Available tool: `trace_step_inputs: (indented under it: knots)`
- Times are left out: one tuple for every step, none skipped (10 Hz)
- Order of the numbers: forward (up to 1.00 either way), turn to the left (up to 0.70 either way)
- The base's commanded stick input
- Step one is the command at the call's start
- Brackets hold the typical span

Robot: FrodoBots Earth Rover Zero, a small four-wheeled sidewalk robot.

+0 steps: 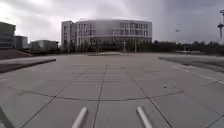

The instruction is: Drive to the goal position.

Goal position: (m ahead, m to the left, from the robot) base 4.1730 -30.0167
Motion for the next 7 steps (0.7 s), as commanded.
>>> trace_step_inputs:
  knots:
    - [0.0,0.0]
    - [0.0,0.0]
    - [0.0,0.0]
    - [0.0,0.0]
    - [0.59,0.0]
    - [0.7,0.0]
    - [0.7,0.0]
